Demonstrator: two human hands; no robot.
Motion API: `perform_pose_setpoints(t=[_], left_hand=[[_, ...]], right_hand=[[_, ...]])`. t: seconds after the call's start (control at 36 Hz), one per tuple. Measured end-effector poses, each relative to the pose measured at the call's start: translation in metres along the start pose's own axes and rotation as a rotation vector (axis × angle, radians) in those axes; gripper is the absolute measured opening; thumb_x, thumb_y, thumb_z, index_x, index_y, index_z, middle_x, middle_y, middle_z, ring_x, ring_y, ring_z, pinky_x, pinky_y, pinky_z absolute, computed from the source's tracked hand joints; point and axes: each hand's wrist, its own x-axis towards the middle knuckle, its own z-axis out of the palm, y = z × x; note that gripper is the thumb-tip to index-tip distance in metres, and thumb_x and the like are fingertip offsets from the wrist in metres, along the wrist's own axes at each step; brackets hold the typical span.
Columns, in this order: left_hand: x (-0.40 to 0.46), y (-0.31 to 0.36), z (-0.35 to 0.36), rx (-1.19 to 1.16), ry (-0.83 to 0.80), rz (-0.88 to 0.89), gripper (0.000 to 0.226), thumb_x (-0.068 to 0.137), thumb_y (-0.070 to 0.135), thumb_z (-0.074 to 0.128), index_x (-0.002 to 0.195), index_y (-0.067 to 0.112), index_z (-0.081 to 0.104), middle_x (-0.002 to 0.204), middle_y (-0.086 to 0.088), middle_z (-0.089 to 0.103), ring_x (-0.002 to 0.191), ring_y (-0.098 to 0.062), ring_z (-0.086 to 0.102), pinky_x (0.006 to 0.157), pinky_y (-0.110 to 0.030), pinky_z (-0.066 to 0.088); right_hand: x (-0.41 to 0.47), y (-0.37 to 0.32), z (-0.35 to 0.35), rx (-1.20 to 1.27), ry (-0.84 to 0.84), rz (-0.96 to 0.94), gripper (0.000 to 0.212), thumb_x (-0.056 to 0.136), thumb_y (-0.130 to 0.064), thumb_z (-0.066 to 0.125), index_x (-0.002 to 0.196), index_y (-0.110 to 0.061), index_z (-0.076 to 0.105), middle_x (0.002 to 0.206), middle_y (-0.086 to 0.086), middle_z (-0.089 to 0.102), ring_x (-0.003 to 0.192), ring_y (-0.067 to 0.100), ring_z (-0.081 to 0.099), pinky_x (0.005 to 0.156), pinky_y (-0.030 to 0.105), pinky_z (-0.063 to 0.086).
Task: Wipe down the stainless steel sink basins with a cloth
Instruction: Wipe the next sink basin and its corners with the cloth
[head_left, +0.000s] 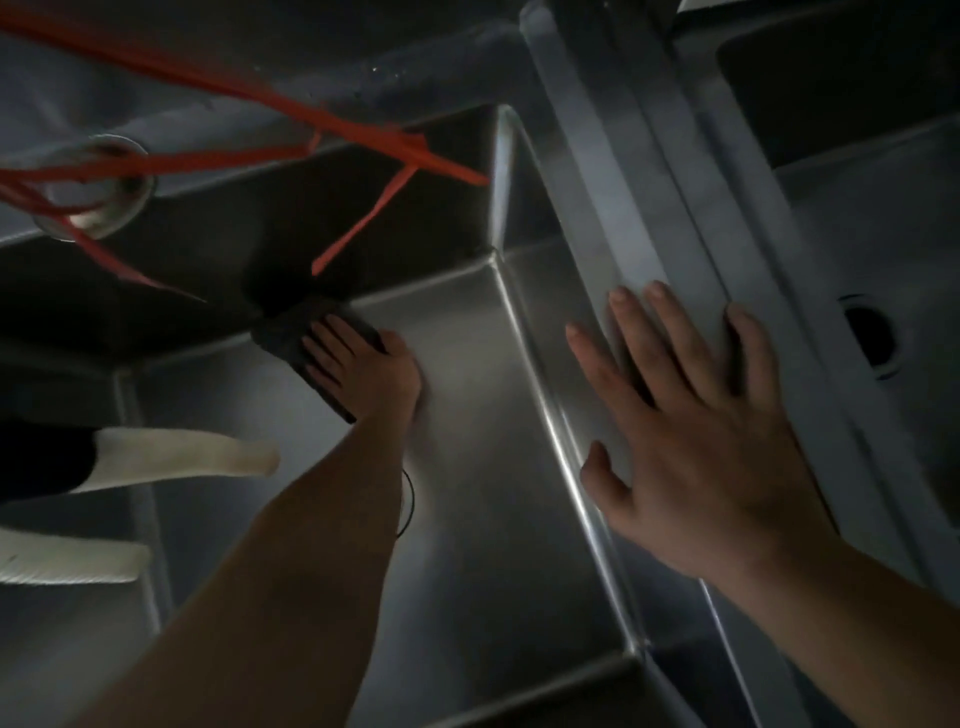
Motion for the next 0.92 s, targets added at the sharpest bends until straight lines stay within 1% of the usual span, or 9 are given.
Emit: perform_pose_setpoints(t=[0.11, 0.17, 0.28, 0.36, 0.53, 0.58, 0.64, 0.81, 0.92], left_hand=[[-0.019, 0.024, -0.004, 0.066, -0.054, 0.099, 0.068, 0.097, 0.04, 0.034, 0.155, 0.01, 0.017, 0.162, -0.013, 0.014, 0.15, -0.031, 0.008, 0.12, -0.046, 0.001], [-0.033, 0.043, -0.006, 0.11, -0.098, 0.23, 0.066, 0.098, 0.041, 0.031, 0.156, 0.012, 0.016, 0.163, -0.011, 0.013, 0.151, -0.029, 0.008, 0.12, -0.044, 0.0], [-0.054, 0.093, 0.001, -0.024, -0.296, 0.492, 0.063, 0.1, 0.038, 0.033, 0.156, 0.017, 0.014, 0.165, -0.003, 0.006, 0.151, -0.022, -0.001, 0.122, -0.043, -0.004], [-0.059, 0.108, 0.004, -0.058, -0.34, 0.499, 0.062, 0.1, 0.033, 0.034, 0.156, 0.017, 0.013, 0.165, 0.001, 0.004, 0.151, -0.02, -0.005, 0.122, -0.043, -0.006], [-0.043, 0.086, -0.001, -0.041, -0.327, 0.627, 0.063, 0.099, 0.038, 0.039, 0.156, 0.019, 0.018, 0.164, -0.001, 0.012, 0.151, -0.019, 0.004, 0.122, -0.039, 0.002], [-0.039, 0.084, -0.004, -0.056, -0.319, 0.601, 0.068, 0.095, 0.039, 0.043, 0.155, 0.023, 0.017, 0.164, 0.0, 0.013, 0.15, -0.02, 0.007, 0.122, -0.04, 0.007], [-0.039, 0.087, -0.005, -0.091, -0.288, 0.511, 0.073, 0.092, 0.035, 0.047, 0.156, 0.025, 0.012, 0.164, 0.001, 0.009, 0.15, -0.021, 0.006, 0.121, -0.041, 0.01], [-0.045, 0.099, 0.004, -0.002, -0.337, 0.467, 0.066, 0.097, 0.031, 0.036, 0.157, 0.021, 0.01, 0.165, 0.0, -0.001, 0.151, -0.021, -0.007, 0.121, -0.044, 0.0], [-0.04, 0.087, 0.001, 0.046, -0.401, 0.594, 0.066, 0.098, 0.034, 0.035, 0.157, 0.023, 0.006, 0.165, 0.001, -0.005, 0.151, -0.023, -0.01, 0.122, -0.045, 0.0]], right_hand=[[0.0, -0.001, 0.0, 0.007, 0.001, 0.001, 0.088, 0.081, -0.05, 0.047, 0.157, -0.021, 0.016, 0.164, 0.014, 0.014, 0.153, 0.029, 0.006, 0.116, 0.064, 0.009], [0.0, -0.001, 0.0, 0.009, 0.004, -0.001, 0.09, 0.079, -0.051, 0.047, 0.158, -0.024, 0.012, 0.164, 0.014, 0.016, 0.152, 0.029, 0.008, 0.116, 0.064, 0.008], [0.001, -0.003, -0.002, 0.009, -0.018, 0.011, 0.093, 0.078, -0.052, 0.048, 0.158, -0.025, 0.008, 0.164, 0.013, 0.013, 0.153, 0.028, 0.007, 0.116, 0.064, 0.008], [0.001, -0.002, -0.003, 0.012, -0.022, 0.013, 0.093, 0.078, -0.051, 0.047, 0.158, -0.023, 0.008, 0.165, 0.012, 0.011, 0.153, 0.028, 0.006, 0.116, 0.065, 0.009], [0.0, -0.002, -0.006, 0.021, -0.041, 0.01, 0.089, 0.079, -0.052, 0.044, 0.158, -0.021, 0.014, 0.165, 0.013, 0.012, 0.152, 0.029, 0.007, 0.115, 0.066, 0.013], [0.0, -0.003, -0.006, 0.01, -0.055, 0.005, 0.091, 0.079, -0.052, 0.046, 0.158, -0.021, 0.014, 0.165, 0.012, 0.012, 0.153, 0.028, 0.006, 0.115, 0.066, 0.013], [0.0, -0.003, -0.005, 0.022, -0.049, 0.014, 0.092, 0.078, -0.051, 0.048, 0.158, -0.02, 0.013, 0.165, 0.012, 0.013, 0.153, 0.028, 0.006, 0.115, 0.065, 0.013], [-0.001, -0.002, -0.001, 0.015, -0.037, 0.02, 0.093, 0.08, -0.051, 0.046, 0.158, -0.015, 0.008, 0.165, 0.011, 0.009, 0.153, 0.027, 0.003, 0.116, 0.064, 0.011], [-0.001, -0.003, -0.003, 0.003, -0.053, 0.025, 0.091, 0.081, -0.051, 0.043, 0.158, -0.014, 0.01, 0.165, 0.011, 0.008, 0.153, 0.027, 0.002, 0.117, 0.064, 0.009]])
